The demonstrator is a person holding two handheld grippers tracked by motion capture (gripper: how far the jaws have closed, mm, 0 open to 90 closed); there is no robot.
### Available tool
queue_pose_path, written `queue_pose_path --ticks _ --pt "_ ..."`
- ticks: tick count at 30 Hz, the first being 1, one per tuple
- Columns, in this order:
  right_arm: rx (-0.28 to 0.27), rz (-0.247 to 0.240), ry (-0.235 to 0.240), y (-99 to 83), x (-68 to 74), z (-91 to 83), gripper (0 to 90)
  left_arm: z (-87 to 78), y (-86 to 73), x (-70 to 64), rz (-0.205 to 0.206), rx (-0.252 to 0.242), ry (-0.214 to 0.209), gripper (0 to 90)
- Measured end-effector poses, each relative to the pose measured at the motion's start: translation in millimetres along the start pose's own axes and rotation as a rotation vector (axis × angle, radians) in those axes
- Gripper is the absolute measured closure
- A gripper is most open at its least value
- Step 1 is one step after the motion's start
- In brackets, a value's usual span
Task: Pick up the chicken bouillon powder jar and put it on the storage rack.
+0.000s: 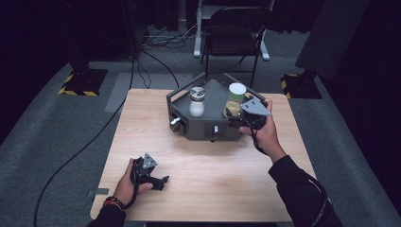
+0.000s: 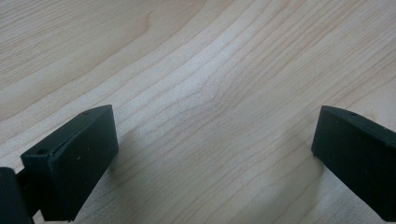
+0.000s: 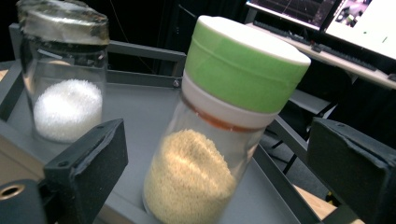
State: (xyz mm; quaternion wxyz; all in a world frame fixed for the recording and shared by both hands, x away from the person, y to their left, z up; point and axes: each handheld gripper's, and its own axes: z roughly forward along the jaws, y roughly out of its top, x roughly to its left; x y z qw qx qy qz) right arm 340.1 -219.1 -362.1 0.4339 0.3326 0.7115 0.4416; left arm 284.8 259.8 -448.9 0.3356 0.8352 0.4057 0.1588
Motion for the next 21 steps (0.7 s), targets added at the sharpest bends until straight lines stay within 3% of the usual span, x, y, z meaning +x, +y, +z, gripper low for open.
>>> queue_pose_path --ticks 21 --pt "-0.021 -0.084 0.060 -37.6 6.7 -30.4 5.0 0.0 0.0 0.0 0.000 0.000 0.000 0.0"
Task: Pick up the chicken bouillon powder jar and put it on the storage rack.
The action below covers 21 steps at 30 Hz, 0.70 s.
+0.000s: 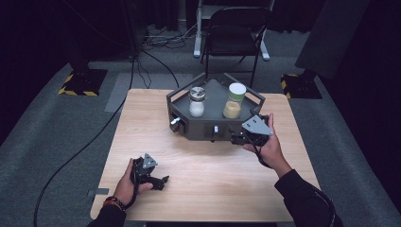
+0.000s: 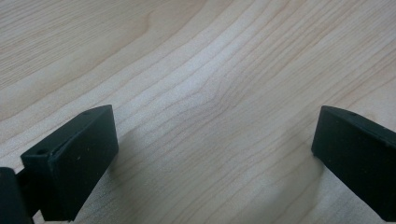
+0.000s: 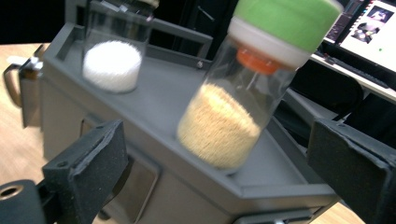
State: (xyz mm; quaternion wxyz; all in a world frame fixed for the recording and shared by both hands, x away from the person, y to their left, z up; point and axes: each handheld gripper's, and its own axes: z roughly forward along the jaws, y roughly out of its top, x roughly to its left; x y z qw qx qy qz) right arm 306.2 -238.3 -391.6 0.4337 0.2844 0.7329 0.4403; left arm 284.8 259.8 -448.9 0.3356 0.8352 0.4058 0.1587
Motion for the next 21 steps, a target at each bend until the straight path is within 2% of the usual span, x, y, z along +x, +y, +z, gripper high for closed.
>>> queue_pose_path --ticks 3,21 --pt "0.003 -0.019 0.006 -5.4 3.7 -3.3 5.0 0.0 0.0 0.0 0.000 0.000 0.000 0.0" --pt "0.026 -0.045 0.063 -32.0 13.3 -22.9 5.0 0.0 -0.1 -0.3 -0.001 0.000 0.001 0.0"
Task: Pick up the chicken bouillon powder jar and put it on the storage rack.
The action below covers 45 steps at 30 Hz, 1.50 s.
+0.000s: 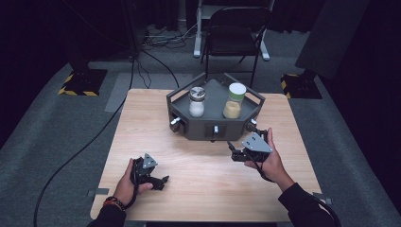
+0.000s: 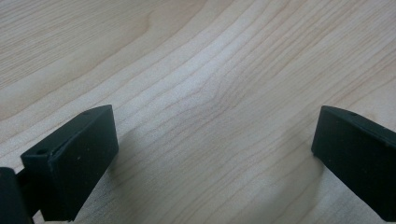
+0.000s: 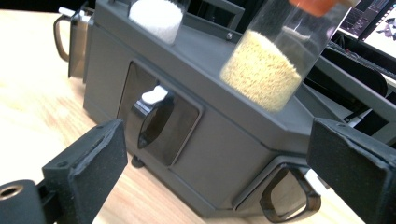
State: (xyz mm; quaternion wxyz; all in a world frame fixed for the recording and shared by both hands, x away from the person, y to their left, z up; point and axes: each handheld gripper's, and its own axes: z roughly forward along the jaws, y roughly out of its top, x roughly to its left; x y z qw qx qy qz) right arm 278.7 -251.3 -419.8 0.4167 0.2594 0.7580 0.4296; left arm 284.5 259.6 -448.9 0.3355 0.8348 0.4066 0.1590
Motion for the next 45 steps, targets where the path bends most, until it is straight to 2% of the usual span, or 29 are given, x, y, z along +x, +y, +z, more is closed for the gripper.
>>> queue_pose_path --ticks 10,16,26,31,45 --pt "0.015 -0.017 0.011 -13.0 6.0 -7.0 4.2 0.0 0.0 0.0 0.000 0.000 0.000 0.0" --pt "0.041 -0.040 0.019 -20.9 9.2 -10.8 3.6 0.0 0.0 -0.1 0.000 0.000 0.000 0.0" --pt "0.083 -0.041 0.037 -32.8 11.7 -20.5 3.6 0.0 0.0 -0.1 0.000 0.000 0.000 0.0" --pt "0.108 -0.039 0.046 -38.9 10.6 -23.6 3.6 0.0 0.0 -0.1 0.000 0.000 0.001 0.0" --pt "0.161 -0.069 0.046 -55.7 2.5 -27.7 3.6 0.0 0.0 -0.1 0.000 0.000 0.001 0.0"
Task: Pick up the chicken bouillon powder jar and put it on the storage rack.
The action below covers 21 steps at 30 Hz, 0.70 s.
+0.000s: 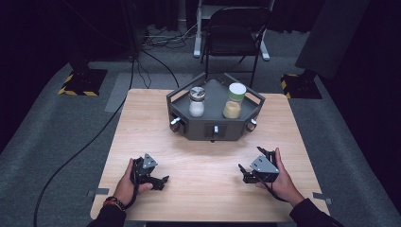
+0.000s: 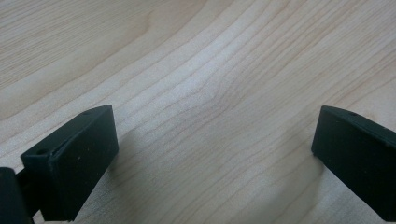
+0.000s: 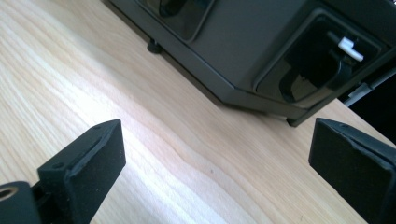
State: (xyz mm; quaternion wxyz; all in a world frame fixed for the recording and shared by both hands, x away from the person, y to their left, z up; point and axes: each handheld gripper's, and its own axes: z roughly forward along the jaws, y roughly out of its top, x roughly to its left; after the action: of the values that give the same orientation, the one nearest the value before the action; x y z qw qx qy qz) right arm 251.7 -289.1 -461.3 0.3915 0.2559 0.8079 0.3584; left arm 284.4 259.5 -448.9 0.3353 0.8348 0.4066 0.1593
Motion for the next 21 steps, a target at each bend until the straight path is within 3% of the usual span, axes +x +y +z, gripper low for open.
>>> queue_pose_path --ticks 14,21 --pt "0.070 0.043 0.010 -11.1 -12.8 -0.4 3.6 0.0 0.0 -0.1 0.000 0.000 0.000 0.0" --pt "0.078 0.047 0.002 -14.1 -13.9 -1.5 3.5 0.0 0.0 -0.1 0.000 0.000 0.000 0.0"
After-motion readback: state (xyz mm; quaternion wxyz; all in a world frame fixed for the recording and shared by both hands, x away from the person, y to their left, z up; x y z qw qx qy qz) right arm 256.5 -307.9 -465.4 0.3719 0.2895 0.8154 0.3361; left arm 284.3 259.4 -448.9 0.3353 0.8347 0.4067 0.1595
